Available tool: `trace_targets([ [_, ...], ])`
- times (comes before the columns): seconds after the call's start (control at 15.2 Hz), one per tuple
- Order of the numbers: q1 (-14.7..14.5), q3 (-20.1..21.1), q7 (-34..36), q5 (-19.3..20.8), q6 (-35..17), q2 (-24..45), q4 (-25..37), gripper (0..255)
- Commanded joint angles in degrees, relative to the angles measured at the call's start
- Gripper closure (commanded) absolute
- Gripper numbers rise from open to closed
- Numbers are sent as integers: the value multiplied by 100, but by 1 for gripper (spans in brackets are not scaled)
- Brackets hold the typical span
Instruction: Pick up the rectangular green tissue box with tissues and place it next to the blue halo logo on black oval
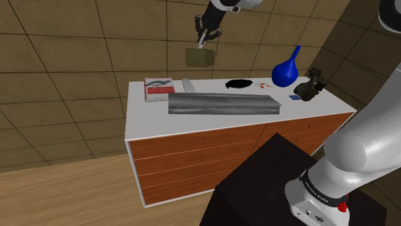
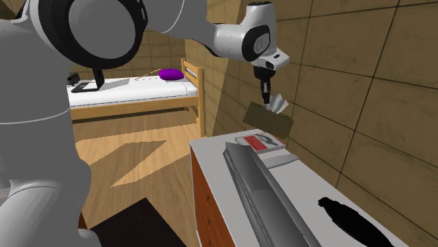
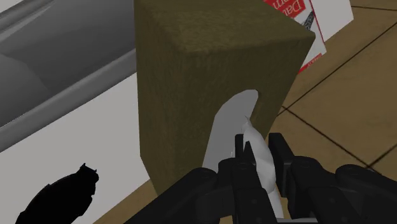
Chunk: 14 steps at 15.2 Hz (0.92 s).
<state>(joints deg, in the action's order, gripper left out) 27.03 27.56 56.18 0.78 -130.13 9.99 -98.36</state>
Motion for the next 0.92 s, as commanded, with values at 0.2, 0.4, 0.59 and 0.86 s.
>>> trace_targets([
  [0.2, 291, -175, -571, -89, 225, 373, 536, 255],
  [0.4, 437, -274, -869, -87, 405, 708, 1001, 255],
  [0.59, 558, -368, -1142, -64, 628, 1097, 1563, 255],
  [0.86, 618, -406, -1268, -56, 505, 1274, 1593, 255],
])
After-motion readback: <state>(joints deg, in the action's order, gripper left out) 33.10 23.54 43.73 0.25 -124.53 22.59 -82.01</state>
